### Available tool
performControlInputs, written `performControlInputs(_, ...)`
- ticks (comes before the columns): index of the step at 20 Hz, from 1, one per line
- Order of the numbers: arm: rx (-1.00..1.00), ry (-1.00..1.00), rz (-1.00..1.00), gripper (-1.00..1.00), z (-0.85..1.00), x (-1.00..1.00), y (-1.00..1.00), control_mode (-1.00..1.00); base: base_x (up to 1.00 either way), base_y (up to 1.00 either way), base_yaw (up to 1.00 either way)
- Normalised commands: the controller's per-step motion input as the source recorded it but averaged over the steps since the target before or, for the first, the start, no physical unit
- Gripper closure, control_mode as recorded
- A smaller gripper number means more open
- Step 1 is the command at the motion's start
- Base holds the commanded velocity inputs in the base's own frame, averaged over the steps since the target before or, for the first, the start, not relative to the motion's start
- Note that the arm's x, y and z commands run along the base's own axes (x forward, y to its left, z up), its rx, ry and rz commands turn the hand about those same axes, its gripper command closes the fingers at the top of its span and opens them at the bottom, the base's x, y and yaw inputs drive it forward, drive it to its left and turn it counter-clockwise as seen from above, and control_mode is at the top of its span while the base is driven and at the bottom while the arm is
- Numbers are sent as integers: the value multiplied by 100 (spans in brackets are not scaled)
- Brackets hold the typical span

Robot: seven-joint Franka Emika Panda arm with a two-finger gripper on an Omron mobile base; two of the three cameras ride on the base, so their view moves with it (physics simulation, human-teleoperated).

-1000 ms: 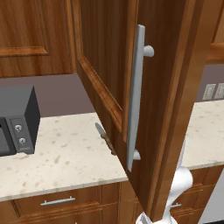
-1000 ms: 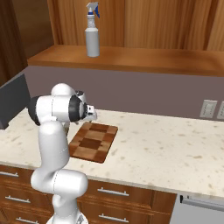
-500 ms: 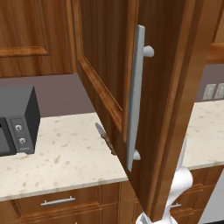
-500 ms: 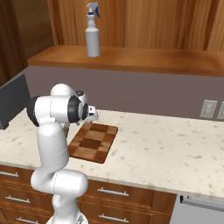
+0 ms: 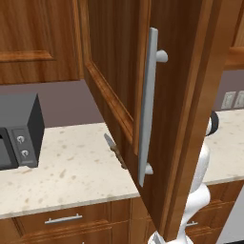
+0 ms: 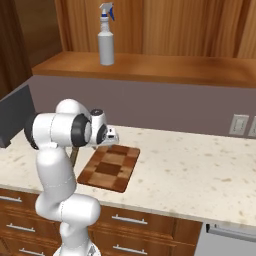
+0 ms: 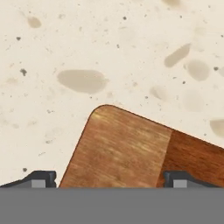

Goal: Move the cutting board and knife to the sink. Then move spray from the cabinet to the counter.

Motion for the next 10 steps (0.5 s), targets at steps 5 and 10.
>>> performControlInputs(5, 0, 2, 0, -100, -71, -100, -85, -100, 0, 0, 0)
performControlInputs(10, 0, 5, 0, -100, -75, -100, -99, -100, 0, 0, 0)
